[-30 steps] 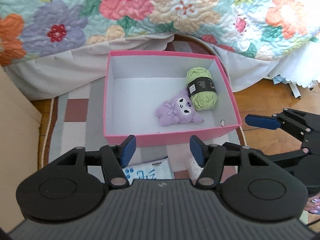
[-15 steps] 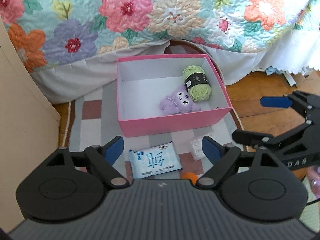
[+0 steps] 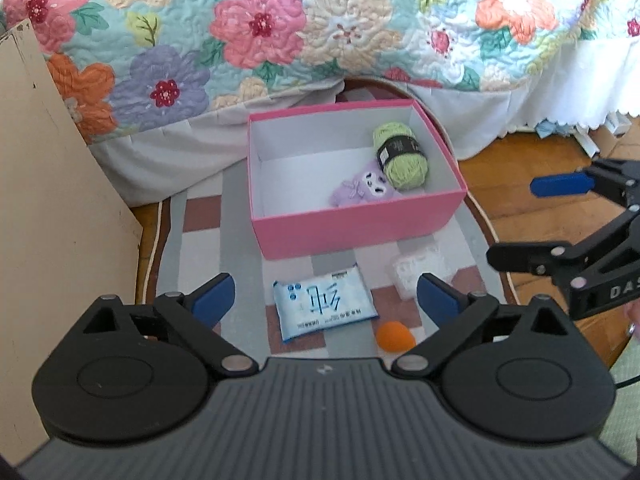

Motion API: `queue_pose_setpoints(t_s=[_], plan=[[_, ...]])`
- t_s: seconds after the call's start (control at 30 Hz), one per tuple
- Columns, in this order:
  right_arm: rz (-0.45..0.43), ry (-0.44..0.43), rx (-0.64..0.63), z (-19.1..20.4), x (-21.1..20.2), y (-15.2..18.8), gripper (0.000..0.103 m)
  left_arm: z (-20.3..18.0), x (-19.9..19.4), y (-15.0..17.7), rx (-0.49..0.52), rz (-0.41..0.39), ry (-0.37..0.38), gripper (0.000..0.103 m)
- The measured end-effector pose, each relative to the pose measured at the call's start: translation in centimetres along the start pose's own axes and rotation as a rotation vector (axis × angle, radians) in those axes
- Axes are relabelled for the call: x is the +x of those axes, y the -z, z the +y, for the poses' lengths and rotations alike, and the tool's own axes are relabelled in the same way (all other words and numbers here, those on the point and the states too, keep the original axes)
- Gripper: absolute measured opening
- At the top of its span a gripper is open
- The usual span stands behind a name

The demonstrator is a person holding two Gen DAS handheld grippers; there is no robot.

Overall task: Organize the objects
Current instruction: 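Raise the left tool out of the box and back over the rug, then lower the left tool onto the white wrapped packet and close it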

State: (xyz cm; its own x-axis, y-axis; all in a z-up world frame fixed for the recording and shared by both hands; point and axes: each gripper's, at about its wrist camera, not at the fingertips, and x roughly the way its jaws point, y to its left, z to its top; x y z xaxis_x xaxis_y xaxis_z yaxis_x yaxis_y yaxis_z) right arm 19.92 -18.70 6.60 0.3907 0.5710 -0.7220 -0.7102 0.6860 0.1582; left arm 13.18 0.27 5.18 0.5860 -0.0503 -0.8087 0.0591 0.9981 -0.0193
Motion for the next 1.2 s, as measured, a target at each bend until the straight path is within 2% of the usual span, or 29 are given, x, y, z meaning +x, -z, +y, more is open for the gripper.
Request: queue_pose_setpoints(t_s=[0.1, 0.2, 0.43, 0.67, 0.83, 0.93, 1.03, 1.13, 1.2], plan=[[-0.010, 0.020, -0.060, 0.7, -0.6, 0.6, 0.101, 0.1, 0.3, 0.7, -0.022, 0.020, 0.009, 0.103], [0.005, 0.032, -0.097, 1.1, -0.9, 1.3, 0.101, 0.8, 0.9, 1.4, -0.086, 0.052, 0.050, 0.103], [0.058, -0.011, -0.059, 1.5, -0.5, 3.7, 0.101, 1.8, 2.5, 3.3, -0.154, 0.121, 0.074, 0.103], [0.090, -0.005, -0.094, 2.7, 0.8, 6.3, 0.101, 1.6, 4.4, 5.3, -0.188, 0.174, 0.121, 0.103], [0.106, -0.031, -0.148, 3.5, 1.5, 7.8, 0.101, 1.6, 5.6, 6.6, -0.226, 0.186, 0.177, 0.103], [0.128, -0.059, -0.166, 4.0, 2.4, 8.8, 0.101, 1.3, 6.7, 7.4, -0.226, 0.202, 0.177, 0.103], [0.149, -0.079, -0.160, 4.4, 3.5, 9.7, 0.101, 1.2, 7.7, 8.2, -0.241, 0.230, 0.198, 0.103], [0.193, -0.093, -0.157, 4.6, 5.0, 10.6, 0.101, 1.5, 8.7, 9.1, -0.300, 0.272, 0.235, 0.103], [0.209, -0.091, -0.179, 4.7, 5.8, 11.2, 0.101, 1.4, 9.4, 9.5, -0.298, 0.295, 0.223, 0.102]])
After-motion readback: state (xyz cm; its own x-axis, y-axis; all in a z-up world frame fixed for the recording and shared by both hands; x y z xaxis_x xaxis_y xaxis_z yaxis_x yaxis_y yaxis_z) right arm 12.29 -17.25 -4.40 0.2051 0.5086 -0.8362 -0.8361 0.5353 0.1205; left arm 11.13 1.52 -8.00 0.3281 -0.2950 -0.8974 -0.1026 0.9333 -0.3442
